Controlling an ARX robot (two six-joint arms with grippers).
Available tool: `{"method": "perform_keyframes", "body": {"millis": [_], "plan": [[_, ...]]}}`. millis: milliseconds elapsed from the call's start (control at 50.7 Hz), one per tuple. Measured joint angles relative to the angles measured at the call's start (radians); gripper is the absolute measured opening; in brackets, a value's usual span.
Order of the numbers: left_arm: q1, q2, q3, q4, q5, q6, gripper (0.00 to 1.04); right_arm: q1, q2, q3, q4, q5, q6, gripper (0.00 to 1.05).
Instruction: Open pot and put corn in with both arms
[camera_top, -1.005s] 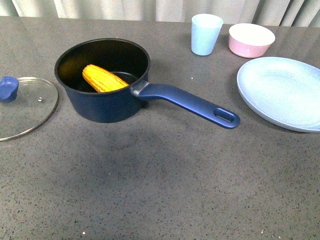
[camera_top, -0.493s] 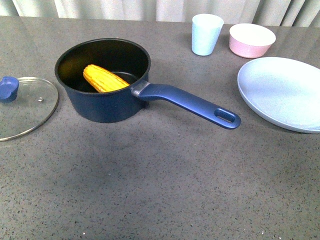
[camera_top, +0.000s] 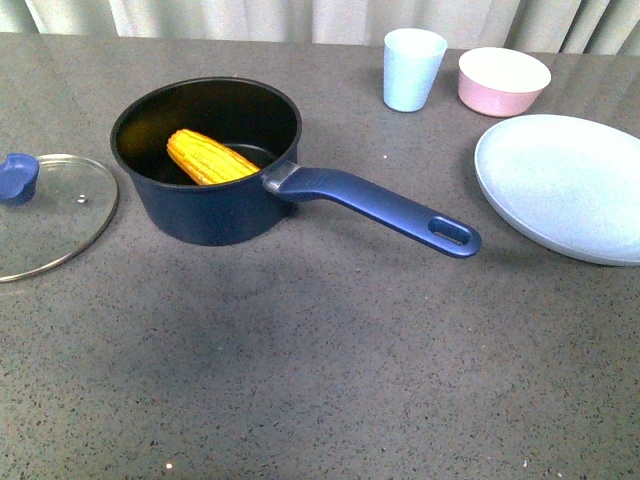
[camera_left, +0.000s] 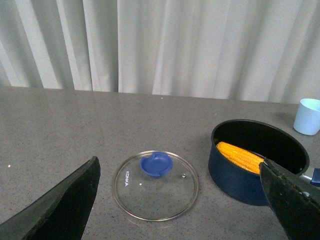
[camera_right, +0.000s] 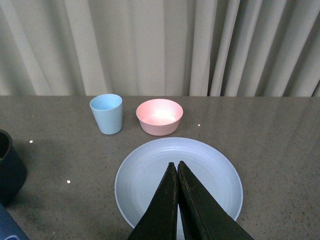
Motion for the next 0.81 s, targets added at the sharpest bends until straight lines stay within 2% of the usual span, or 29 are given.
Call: {"method": "perform_keyframes", "body": {"millis": [59,118,197,532,631,808], "plan": [[0.000,0.000,0.000,0.000,0.000,0.000,0.96,-0.007,-0.025,-0.018,-0.009,-0.006,0.000,0.02],[0.000,0.000,0.000,0.000,0.000,0.000,0.96,-0.057,-0.064,-0.041,-0.028,-0.074,-0.001,0.02],[0.000,0.000,0.000,0.000,0.000,0.000,0.96,-0.092,-0.119,-0.069,-0.054,-0.081,-0.001,0.02],[0.000,0.000,0.000,0.000,0.000,0.000,0.96,-0.092,-0.312,-0.132,-0.185,-0.089,-0.001,0.02],[0.000,0.000,0.000,0.000,0.000,0.000,0.96,-0.092,-0.332,-0.148,-0.164,-0.086,-0.001,0.02],[0.000,0.000,0.000,0.000,0.000,0.000,0.96,-0.092,-0.403,-0.149,-0.229,-0.089,-0.001,0.02]]}}
